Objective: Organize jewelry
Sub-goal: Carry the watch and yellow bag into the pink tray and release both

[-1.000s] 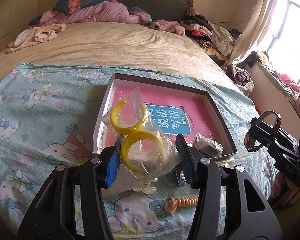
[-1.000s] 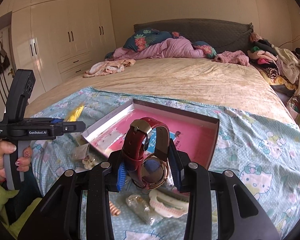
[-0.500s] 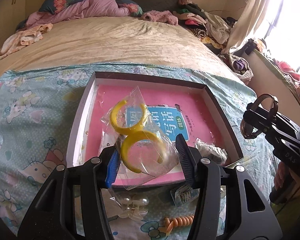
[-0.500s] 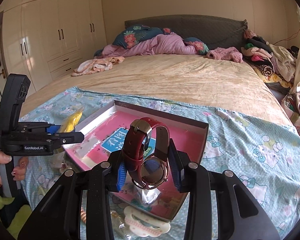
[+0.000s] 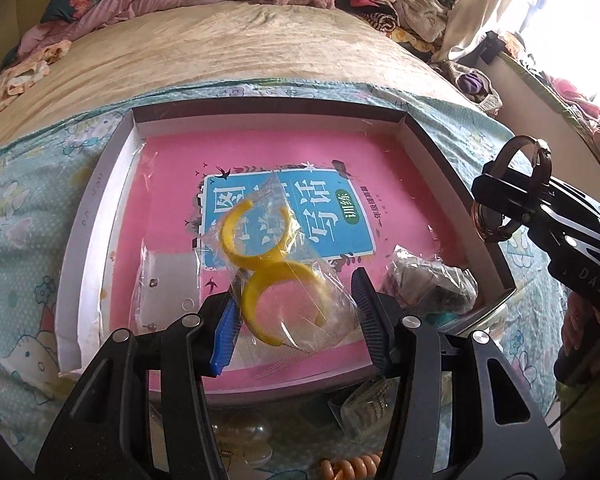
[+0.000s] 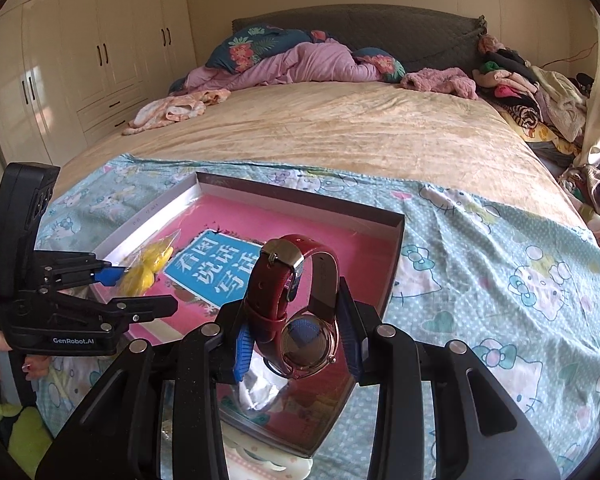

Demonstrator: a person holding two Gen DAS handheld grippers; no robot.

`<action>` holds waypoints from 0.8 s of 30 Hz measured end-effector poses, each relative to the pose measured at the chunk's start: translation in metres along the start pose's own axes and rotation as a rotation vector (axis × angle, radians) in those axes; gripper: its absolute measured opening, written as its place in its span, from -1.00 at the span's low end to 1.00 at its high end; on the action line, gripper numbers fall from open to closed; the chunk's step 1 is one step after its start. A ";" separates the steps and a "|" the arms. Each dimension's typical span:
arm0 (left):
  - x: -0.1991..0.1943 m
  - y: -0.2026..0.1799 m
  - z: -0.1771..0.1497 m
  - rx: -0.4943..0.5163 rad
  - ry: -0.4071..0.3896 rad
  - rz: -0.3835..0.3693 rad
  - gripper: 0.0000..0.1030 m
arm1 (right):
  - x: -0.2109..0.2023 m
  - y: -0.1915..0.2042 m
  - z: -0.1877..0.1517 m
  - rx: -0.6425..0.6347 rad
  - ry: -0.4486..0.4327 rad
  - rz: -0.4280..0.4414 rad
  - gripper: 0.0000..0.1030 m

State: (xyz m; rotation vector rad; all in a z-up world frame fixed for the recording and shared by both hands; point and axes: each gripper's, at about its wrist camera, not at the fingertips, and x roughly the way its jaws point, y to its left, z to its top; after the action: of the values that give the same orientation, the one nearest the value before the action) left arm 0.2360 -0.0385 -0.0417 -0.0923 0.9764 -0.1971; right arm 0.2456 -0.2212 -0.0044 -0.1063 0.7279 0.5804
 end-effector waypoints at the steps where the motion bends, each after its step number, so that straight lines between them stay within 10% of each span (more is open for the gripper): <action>1: 0.002 -0.001 0.000 0.002 0.004 -0.001 -0.15 | 0.002 -0.002 -0.001 0.003 0.006 0.001 -0.33; 24: 0.017 0.000 -0.002 0.012 0.047 -0.004 -0.12 | 0.034 -0.002 -0.013 0.063 0.115 0.010 -0.20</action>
State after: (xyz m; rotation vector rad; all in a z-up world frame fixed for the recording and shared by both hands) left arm 0.2436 -0.0419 -0.0564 -0.0790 1.0221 -0.2100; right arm 0.2590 -0.2105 -0.0361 -0.0784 0.8581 0.5635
